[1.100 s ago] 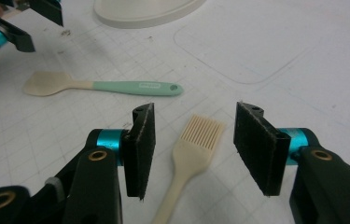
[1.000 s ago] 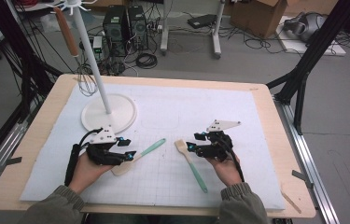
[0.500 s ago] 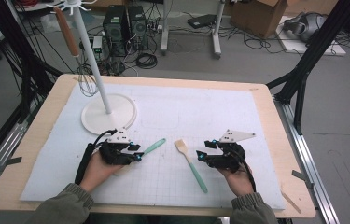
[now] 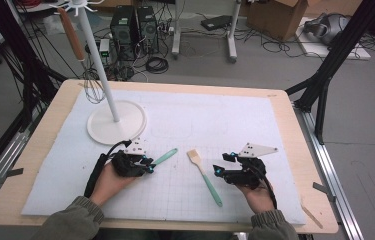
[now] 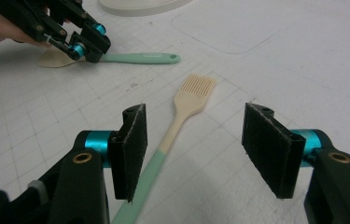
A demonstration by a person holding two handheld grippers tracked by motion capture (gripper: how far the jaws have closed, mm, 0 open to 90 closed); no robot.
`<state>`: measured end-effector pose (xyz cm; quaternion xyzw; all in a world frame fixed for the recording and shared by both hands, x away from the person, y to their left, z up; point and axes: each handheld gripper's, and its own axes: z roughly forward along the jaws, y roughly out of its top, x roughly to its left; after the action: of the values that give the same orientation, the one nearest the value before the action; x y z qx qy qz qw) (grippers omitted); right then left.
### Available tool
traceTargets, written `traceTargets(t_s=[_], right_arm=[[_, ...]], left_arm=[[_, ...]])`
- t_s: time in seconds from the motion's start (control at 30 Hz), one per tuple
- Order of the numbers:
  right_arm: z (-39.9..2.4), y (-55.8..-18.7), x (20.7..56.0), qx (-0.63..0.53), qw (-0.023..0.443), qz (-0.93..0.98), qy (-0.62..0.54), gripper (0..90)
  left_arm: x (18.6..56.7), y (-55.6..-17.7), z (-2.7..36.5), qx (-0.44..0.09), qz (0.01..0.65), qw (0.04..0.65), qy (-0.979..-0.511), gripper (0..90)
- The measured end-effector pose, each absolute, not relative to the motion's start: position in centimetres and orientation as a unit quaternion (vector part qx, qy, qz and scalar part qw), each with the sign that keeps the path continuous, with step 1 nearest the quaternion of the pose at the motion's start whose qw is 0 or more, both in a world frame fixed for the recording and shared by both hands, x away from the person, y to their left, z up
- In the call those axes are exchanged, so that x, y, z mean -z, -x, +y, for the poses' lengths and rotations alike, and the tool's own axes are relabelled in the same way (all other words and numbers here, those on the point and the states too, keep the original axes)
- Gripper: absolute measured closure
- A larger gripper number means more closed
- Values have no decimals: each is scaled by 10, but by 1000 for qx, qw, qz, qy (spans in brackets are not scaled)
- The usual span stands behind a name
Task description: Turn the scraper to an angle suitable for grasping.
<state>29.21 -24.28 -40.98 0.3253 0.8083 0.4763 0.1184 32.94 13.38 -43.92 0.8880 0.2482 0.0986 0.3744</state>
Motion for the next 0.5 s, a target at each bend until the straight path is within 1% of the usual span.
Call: traceTargets(t_s=[0.13,0.27,0.4,0.5], right_arm=[[-242,-292,410,-476,119,809,-324,401],[-240,-292,411,-475,120,810,-324,401],[-236,-293,412,-473,119,812,-319,401],[-235,-294,412,-472,119,813,-319,401]], left_arm=[[439,-330,134,-96,246,373,-889,731],[438,-330,132,-101,253,367,-889,755],[434,-333,128,-98,249,344,-900,773],[433,-334,126,-93,253,338,-902,779]])
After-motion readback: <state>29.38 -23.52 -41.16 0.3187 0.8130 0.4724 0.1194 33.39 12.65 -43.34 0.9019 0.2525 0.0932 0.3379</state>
